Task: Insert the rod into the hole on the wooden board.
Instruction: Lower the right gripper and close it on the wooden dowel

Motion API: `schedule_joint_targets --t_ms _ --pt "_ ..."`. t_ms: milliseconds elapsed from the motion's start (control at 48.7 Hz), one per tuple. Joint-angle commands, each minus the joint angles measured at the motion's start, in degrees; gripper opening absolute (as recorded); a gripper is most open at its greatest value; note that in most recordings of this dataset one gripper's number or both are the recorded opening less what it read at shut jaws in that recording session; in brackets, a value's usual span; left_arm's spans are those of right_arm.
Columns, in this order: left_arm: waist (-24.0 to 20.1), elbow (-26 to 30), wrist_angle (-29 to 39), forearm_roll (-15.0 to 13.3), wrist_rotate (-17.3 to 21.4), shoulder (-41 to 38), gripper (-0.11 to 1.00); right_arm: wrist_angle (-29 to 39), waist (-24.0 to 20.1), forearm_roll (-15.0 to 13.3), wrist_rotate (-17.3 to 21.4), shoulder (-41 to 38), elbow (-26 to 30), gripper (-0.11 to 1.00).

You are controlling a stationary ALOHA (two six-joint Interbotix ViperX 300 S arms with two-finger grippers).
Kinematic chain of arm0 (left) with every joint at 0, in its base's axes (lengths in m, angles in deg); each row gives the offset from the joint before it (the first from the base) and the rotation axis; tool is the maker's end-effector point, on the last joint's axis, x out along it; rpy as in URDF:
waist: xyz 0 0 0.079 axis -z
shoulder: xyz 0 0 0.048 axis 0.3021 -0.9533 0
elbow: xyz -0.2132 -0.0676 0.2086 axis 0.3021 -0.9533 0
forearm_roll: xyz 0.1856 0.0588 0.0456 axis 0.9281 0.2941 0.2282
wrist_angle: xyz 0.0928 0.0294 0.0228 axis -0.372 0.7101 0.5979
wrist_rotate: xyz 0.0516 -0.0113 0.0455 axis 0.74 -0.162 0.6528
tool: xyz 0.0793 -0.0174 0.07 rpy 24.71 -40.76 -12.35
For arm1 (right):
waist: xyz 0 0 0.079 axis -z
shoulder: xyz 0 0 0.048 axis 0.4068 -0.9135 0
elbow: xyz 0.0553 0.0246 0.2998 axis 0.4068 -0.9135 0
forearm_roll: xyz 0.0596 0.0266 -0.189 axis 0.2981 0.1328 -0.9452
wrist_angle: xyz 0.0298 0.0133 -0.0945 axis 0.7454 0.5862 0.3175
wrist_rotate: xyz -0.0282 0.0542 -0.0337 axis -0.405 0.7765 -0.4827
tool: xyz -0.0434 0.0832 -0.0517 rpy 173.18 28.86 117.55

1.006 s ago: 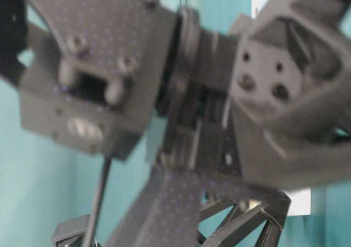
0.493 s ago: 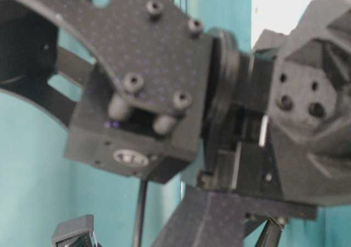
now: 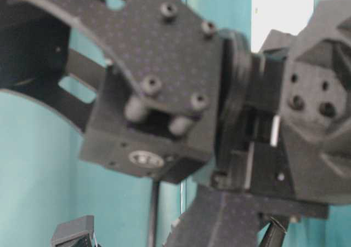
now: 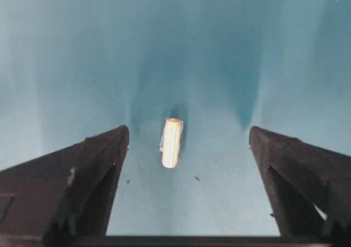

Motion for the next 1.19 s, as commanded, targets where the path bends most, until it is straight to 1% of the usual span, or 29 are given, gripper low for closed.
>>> schedule_joint_targets --t_ms 0,123,328,493,575,903,944,985,1129,1170 --pt "0.4 0.9 -0.4 0.2 -0.2 0.7 0.97 -0.6 -0.4 0.1 0.0 1.2 1.3 0.92" --pt "0.5 0.8 -0.4 0.2 -0.3 0.7 0.97 -1.0 -0.4 0.1 0.1 1.2 1.3 0.89" --pt "0.5 0.8 -0.4 0.2 -0.4 0.7 0.97 -1.1 -0.4 0.1 0.2 1.2 1.4 0.89" --pt "0.5 0.8 -0.3 0.2 -0.4 0.7 0.97 -1.7 -0.3 -0.1 2.5 1.2 1.4 0.89" --pt "0.5 0.8 -0.3 0.2 -0.4 0.7 0.97 -1.9 -0.3 -0.2 2.9 1.2 1.4 0.89" --pt "0.5 0.8 0.0 0.2 -0.4 0.7 0.97 -1.6 -0.3 -0.2 2.9 1.1 1.4 0.87" --pt "0.5 0.7 0.0 0.2 -0.4 0.7 0.97 -1.5 -0.3 -0.2 2.9 1.1 1.4 0.84" --pt "0.5 0.7 0.0 0.2 -0.4 0.7 0.97 -1.6 -0.3 -0.2 2.9 1.1 1.4 0.79" --pt "0.6 0.7 0.1 0.2 -0.4 0.7 0.97 -1.7 -0.3 -0.2 2.9 1.1 1.4 0.45" --pt "0.6 0.7 0.1 0.2 -0.4 0.7 0.97 -1.7 -0.3 -0.2 2.9 1.1 1.4 0.38"
